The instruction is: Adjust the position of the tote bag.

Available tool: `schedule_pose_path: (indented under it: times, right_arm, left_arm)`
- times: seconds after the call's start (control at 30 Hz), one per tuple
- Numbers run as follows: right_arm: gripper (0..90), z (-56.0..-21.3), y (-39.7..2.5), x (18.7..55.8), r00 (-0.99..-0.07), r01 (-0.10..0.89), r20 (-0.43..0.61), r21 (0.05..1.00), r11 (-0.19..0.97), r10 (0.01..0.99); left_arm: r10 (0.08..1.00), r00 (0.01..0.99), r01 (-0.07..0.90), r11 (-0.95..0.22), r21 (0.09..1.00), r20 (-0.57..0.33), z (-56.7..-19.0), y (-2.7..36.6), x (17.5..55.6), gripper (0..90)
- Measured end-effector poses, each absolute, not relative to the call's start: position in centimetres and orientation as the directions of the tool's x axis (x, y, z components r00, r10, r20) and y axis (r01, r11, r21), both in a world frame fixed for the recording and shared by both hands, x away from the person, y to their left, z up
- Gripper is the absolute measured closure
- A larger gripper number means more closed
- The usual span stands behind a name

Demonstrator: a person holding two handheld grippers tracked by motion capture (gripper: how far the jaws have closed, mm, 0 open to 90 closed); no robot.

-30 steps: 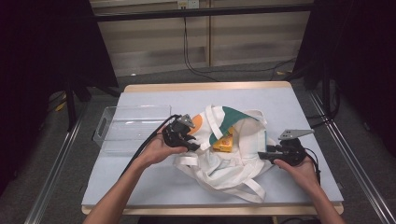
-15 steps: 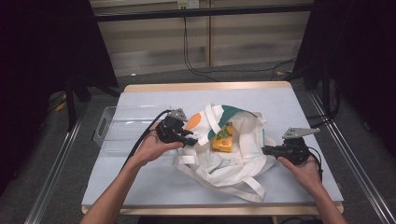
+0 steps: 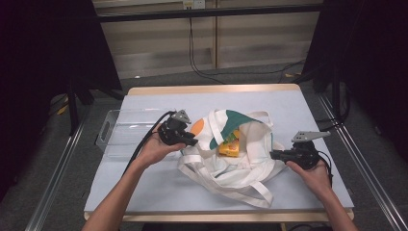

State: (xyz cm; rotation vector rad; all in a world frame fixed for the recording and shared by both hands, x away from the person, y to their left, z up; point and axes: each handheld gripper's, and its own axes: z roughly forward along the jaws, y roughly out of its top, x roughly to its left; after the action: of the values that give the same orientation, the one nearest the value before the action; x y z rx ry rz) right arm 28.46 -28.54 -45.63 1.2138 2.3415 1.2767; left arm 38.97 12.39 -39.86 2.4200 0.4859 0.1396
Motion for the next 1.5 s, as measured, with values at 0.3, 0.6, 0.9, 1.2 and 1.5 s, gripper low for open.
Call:
schedule_pose_path:
  times: [0.3,0.6,0.9,1.2,1.5]
  right_arm:
    - [86.6,-45.5,-28.7,28.5,-0.632,0.57,0.198,0.774,0.276,0.749]
    - [87.9,-43.5,-28.6,28.2,-0.642,0.558,0.14,0.76,0.333,0.754]
    - [88.8,-43.4,-29.3,28.8,-0.63,0.595,0.099,0.7,0.396,0.77]
    - [89.0,-44.9,-30.0,28.7,-0.59,0.642,0.081,0.651,0.405,0.804]
    - [76.8,-44.0,-29.6,28.5,-0.63,0.572,0.101,0.731,0.373,0.77]
  left_arm:
    - [0.424,0.906,0.334,-0.68,0.653,-0.022,-39.1,14.5,39.6,77.1]
    - [0.481,0.876,0.364,-0.619,0.696,-0.03,-39.3,16.1,39.4,79.8]
    - [0.506,0.862,0.379,-0.619,0.688,-0.02,-39.3,17.5,38.9,80.8]
    - [0.519,0.854,0.379,-0.586,0.716,-0.026,-39.7,18.4,38.3,81.1]
    - [0.488,0.869,0.371,-0.535,0.759,-0.08,-39.7,17.9,38.0,76.7]
